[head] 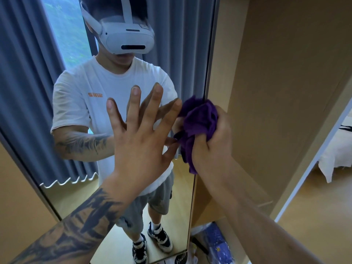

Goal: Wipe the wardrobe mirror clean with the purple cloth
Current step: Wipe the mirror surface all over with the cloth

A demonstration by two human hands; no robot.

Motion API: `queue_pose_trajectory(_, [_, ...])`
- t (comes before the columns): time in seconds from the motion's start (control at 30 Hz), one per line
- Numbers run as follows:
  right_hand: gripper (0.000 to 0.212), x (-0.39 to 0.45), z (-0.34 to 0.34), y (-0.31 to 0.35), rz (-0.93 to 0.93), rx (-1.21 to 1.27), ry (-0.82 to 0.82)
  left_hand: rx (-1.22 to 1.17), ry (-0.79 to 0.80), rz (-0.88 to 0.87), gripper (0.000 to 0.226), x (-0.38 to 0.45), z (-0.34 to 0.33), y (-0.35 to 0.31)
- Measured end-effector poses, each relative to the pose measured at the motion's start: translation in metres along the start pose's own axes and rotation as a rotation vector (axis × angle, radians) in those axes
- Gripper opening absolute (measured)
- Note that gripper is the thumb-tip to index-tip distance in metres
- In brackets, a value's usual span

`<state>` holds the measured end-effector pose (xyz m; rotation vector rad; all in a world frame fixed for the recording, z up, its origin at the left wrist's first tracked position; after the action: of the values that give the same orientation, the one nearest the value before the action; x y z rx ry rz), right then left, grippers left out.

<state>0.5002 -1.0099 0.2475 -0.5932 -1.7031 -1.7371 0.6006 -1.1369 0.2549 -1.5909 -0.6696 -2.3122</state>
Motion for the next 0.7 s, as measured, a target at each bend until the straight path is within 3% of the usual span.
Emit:
queue_pose_trajectory(0.07, [0.049,0.0,-0.001,-0.002,-0.027,-0.033,0.028,0.009,0.005,-0.008,0.087,0.0,-0.001,0.0])
queue_pose_trajectory(0.2, [0.043,0.035,0.001,0.023,0.062,-0.024,-0.084,0.009,0.009,-0.009,0.088,0.0,-0.001,0.0])
queue_pose_trajectory(0.37, [0.052,0.048,-0.004,0.038,0.074,0.031,-0.159,-0.002,0.003,-0.008,0.09,0.0,0.0,0.001])
queue_pose_trajectory(0.57, [0.043,-0.008,-0.002,0.006,-0.174,0.047,-0.037,0.005,0.013,-0.01,0.091,0.0,0.001,0.0])
queue_pose_trajectory(0.7, [0.038,0.023,0.0,0.019,-0.169,0.113,-0.095,0.001,0.005,-0.003,0.091,0.0,0.0,-0.001])
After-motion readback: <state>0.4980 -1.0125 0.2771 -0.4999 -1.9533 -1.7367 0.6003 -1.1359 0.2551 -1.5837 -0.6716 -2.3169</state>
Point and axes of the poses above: each hand's wrist, its own x-axis towards the middle knuckle, its own z-axis out of the back of the hand, y = z × x, the point moved 4 cm from there along x, towards the middle knuckle, and after that the axes turned 5 degrees about -y, right-handed, at the moved point
